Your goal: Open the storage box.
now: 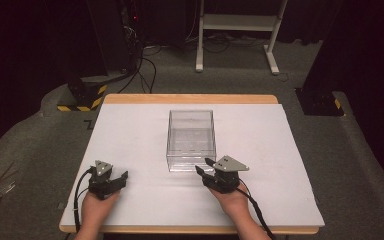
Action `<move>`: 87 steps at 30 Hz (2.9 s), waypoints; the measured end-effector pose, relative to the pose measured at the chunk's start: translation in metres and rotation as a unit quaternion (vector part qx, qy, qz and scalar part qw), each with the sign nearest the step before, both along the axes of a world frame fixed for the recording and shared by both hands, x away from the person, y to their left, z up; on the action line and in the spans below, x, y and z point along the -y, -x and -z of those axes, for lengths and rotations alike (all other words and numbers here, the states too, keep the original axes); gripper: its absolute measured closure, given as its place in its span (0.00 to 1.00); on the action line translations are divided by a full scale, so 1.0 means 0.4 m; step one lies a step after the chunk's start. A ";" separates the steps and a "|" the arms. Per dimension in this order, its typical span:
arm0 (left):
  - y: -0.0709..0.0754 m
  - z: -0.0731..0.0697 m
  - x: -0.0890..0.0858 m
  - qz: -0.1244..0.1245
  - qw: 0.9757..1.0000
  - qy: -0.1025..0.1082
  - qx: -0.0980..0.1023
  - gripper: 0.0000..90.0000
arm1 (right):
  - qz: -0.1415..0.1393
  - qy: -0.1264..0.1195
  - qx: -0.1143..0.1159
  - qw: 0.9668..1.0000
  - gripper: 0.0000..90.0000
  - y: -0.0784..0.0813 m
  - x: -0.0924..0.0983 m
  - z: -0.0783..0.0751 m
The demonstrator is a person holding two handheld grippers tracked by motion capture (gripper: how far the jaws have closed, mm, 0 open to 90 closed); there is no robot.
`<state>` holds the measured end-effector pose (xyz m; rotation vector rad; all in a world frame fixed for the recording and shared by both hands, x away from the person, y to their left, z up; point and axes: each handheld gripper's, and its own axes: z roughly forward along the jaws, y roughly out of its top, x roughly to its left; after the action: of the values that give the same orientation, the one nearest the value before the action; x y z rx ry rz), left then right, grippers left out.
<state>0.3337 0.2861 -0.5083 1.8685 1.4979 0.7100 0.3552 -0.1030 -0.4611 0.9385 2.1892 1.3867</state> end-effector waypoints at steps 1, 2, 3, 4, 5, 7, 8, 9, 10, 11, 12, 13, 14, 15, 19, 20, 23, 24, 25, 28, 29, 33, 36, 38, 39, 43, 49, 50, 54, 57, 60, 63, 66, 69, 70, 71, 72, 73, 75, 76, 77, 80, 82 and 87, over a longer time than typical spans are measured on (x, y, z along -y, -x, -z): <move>0.000 0.000 0.000 0.000 1.000 0.000 0.000 0.39 | 0.000 0.000 0.001 1.000 0.60 -0.003 -0.002 0.001; 0.000 0.000 0.000 0.000 1.000 0.000 0.000 0.39 | -0.001 -0.001 0.001 1.000 0.61 -0.005 -0.004 0.003; 0.000 0.000 0.000 0.000 1.000 0.000 0.000 0.39 | -0.001 -0.001 0.001 1.000 0.61 -0.005 -0.004 0.003; 0.000 0.000 0.000 0.000 1.000 0.000 0.000 0.39 | -0.001 -0.003 0.002 1.000 0.61 -0.010 -0.008 0.004; 0.000 0.000 0.000 0.000 1.000 0.000 0.000 0.39 | -0.001 -0.003 0.002 1.000 0.61 -0.010 -0.008 0.004; 0.000 0.000 0.000 0.000 1.000 0.000 0.000 0.39 | -0.001 -0.005 0.005 1.000 0.62 -0.014 -0.011 0.005; 0.000 0.000 0.000 0.000 1.000 0.000 0.000 0.39 | -0.003 -0.007 0.004 1.000 0.62 -0.016 -0.012 0.005; 0.000 0.000 0.000 0.000 1.000 0.000 0.000 0.39 | -0.006 -0.009 0.007 1.000 0.63 -0.021 -0.015 0.005; 0.000 0.000 0.000 0.000 1.000 0.000 0.000 0.39 | -0.006 -0.009 0.007 1.000 0.64 -0.023 -0.016 0.005; 0.000 0.000 0.000 0.000 1.000 0.000 0.000 0.39 | -0.005 -0.009 0.006 1.000 0.65 -0.025 -0.017 0.005; 0.000 0.000 0.000 0.000 1.000 0.000 0.000 0.39 | -0.005 -0.009 0.006 1.000 0.65 -0.025 -0.017 0.005; 0.000 0.000 0.000 0.000 1.000 0.000 0.000 0.39 | -0.006 -0.011 0.006 1.000 0.65 -0.029 -0.018 0.007; 0.000 0.000 0.000 0.000 1.000 0.000 0.000 0.39 | -0.007 -0.013 0.005 1.000 0.67 -0.034 -0.019 0.009; 0.000 0.000 0.000 0.000 1.000 0.000 0.001 0.39 | -0.007 -0.013 0.005 1.000 0.67 -0.034 -0.019 0.009; 0.000 0.000 0.000 0.000 1.000 0.000 0.001 0.39 | -0.012 -0.020 0.006 1.000 0.71 -0.042 -0.021 0.008; 0.000 0.000 0.000 0.000 1.000 0.000 0.001 0.39 | -0.013 -0.022 0.005 1.000 0.72 -0.044 -0.021 0.009; 0.000 0.000 0.000 0.000 1.000 -0.001 0.001 0.39 | -0.015 -0.022 0.007 1.000 0.72 -0.046 -0.020 0.010; 0.000 0.000 0.000 0.000 1.000 0.000 0.000 0.39 | -0.016 -0.022 0.008 1.000 0.72 -0.047 -0.021 0.011; 0.000 0.000 0.000 0.000 1.000 0.000 0.000 0.39 | -0.016 -0.022 0.009 1.000 0.72 -0.048 -0.021 0.011; 0.000 0.000 0.000 0.000 1.000 0.000 0.000 0.39 | -0.019 -0.028 0.008 0.999 0.74 -0.053 -0.019 0.013; 0.000 0.000 0.000 0.000 1.000 0.000 0.000 0.39 | -0.019 -0.028 0.008 0.999 0.74 -0.053 -0.019 0.013; 0.000 0.000 0.000 0.000 1.000 0.000 0.000 0.39 | -0.021 -0.032 0.006 0.999 0.75 -0.057 -0.019 0.015; 0.001 0.000 0.001 0.000 1.000 -0.001 0.000 0.39 | -0.023 -0.032 0.008 0.999 0.77 -0.060 -0.018 0.018; 0.001 0.000 0.001 -0.001 1.000 0.000 0.000 0.39 | -0.026 -0.032 0.010 0.999 0.78 -0.063 -0.018 0.019; 0.001 0.000 0.001 -0.001 1.000 0.000 0.000 0.39 | -0.026 -0.032 0.010 0.999 0.78 -0.063 -0.018 0.019; 0.001 0.000 0.001 -0.001 1.000 0.000 0.000 0.39 | -0.032 -0.034 0.010 0.999 0.78 -0.067 -0.017 0.021; 0.001 0.000 0.001 -0.001 1.000 0.000 0.001 0.39 | -0.037 -0.033 0.011 0.999 0.83 -0.066 -0.011 0.020; 0.001 0.000 0.001 -0.001 1.000 0.000 0.001 0.39 | -0.038 -0.034 0.011 0.999 0.83 -0.066 -0.010 0.020; 0.001 0.000 0.001 -0.001 1.000 0.000 0.001 0.39 | -0.044 -0.033 0.013 0.998 0.86 -0.063 -0.002 0.020; 0.001 0.000 0.001 -0.001 1.000 0.000 0.001 0.39 | -0.046 -0.034 0.013 0.998 0.87 -0.060 0.001 0.020; 0.001 0.000 0.001 -0.001 1.000 0.000 0.001 0.39 | -0.052 -0.035 0.014 0.998 0.88 -0.055 0.004 0.019; 0.001 0.000 0.001 -0.001 1.000 -0.001 0.000 0.39 | -0.053 -0.035 0.014 0.998 0.88 -0.051 0.003 0.018; 0.001 0.000 0.000 -0.001 1.000 -0.001 0.000 0.39 | -0.060 -0.040 0.011 0.997 0.88 -0.043 0.008 0.020; 0.001 0.000 0.000 -0.001 1.000 -0.001 0.000 0.39 | -0.062 -0.042 0.009 0.997 0.88 -0.038 0.010 0.020; 0.001 0.000 0.001 -0.001 1.000 0.000 0.000 0.39 | -0.065 -0.042 0.009 0.997 0.88 -0.035 0.011 0.020; 0.001 0.000 0.000 -0.001 1.000 -0.001 0.000 0.39 | -0.067 -0.043 0.010 0.997 0.88 -0.033 0.011 0.020; 0.001 0.000 0.000 -0.001 1.000 -0.001 0.000 0.39 | -0.067 -0.043 0.009 0.997 0.88 -0.030 0.012 0.020; 0.001 0.000 0.000 0.000 1.000 -0.001 -0.001 0.39 | -0.069 -0.043 0.007 0.997 0.88 -0.022 0.013 0.019; 0.001 0.000 0.000 0.000 1.000 -0.001 -0.001 0.39 | -0.071 -0.045 0.007 0.996 0.88 -0.021 0.014 0.020; 0.001 0.000 0.000 0.000 1.000 -0.001 0.000 0.39 | -0.073 -0.047 0.004 0.996 0.88 -0.016 0.016 0.020; 0.001 0.000 0.000 -0.001 1.000 -0.001 0.000 0.39 | -0.075 -0.046 0.005 0.996 0.88 -0.012 0.016 0.019; 0.000 0.000 0.000 -0.001 1.000 -0.001 0.000 0.39 | -0.076 -0.047 0.003 0.996 0.88 -0.003 0.019 0.019; 0.000 0.000 0.000 0.000 1.000 -0.001 0.000 0.39 | -0.078 -0.047 0.002 0.996 0.88 0.002 0.021 0.020; 0.001 0.000 0.000 -0.001 1.000 -0.001 0.000 0.39 | -0.086 -0.044 0.004 0.995 0.88 0.021 0.023 0.018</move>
<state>0.3335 0.2860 -0.5082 1.8691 1.4991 0.7112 0.3466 -0.1121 -0.4684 0.7884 2.2640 1.5739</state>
